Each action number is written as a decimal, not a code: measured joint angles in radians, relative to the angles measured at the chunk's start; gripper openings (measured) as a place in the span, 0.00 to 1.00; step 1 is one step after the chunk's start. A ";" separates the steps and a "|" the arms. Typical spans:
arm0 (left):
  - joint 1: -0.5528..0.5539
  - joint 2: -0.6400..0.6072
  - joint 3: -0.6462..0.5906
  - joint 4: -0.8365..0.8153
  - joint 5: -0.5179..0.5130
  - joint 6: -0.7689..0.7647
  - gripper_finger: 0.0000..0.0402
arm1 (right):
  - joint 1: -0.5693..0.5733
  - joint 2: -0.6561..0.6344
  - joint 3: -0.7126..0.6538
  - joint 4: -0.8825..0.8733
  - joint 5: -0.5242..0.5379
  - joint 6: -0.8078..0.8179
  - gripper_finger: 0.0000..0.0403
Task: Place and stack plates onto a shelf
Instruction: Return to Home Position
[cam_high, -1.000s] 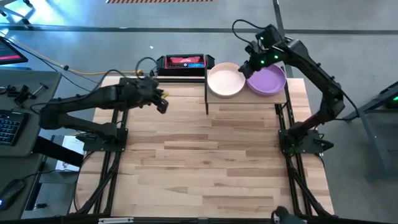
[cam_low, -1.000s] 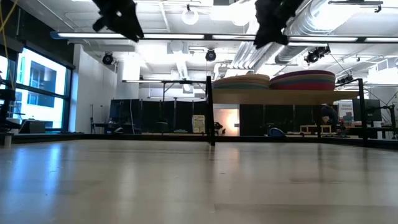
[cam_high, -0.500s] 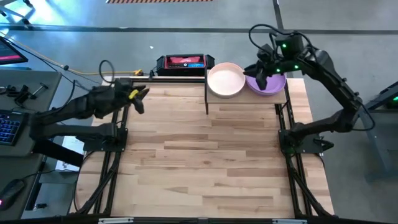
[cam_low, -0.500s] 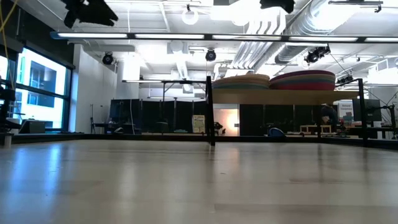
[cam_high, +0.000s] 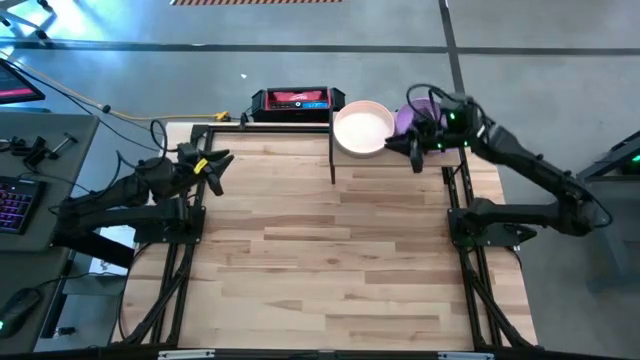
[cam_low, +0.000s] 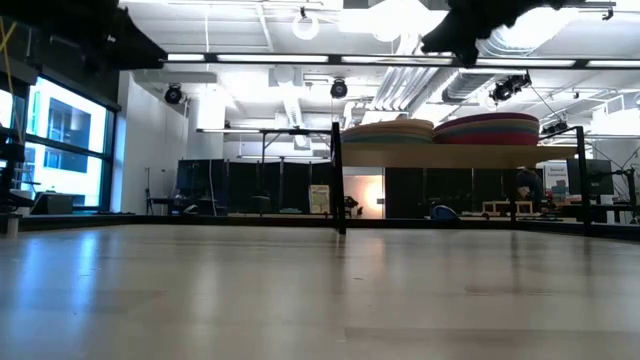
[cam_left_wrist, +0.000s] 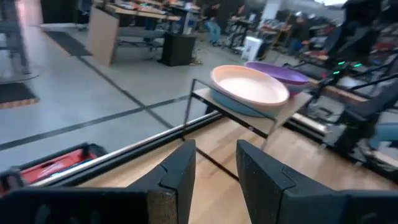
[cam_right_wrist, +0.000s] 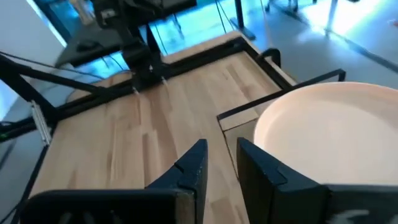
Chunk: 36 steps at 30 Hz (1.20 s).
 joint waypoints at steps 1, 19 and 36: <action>0.000 -0.020 -0.025 0.019 0.016 0.000 0.26 | 0.000 -0.026 -0.043 0.037 -0.006 0.006 0.17; 0.000 -0.145 -0.256 0.169 0.260 -0.004 0.10 | 0.000 -0.375 -0.658 0.697 -0.206 0.311 0.17; 0.000 -0.145 -0.371 0.256 0.402 -0.066 0.00 | 0.207 -0.408 -0.889 0.983 -0.043 0.355 0.17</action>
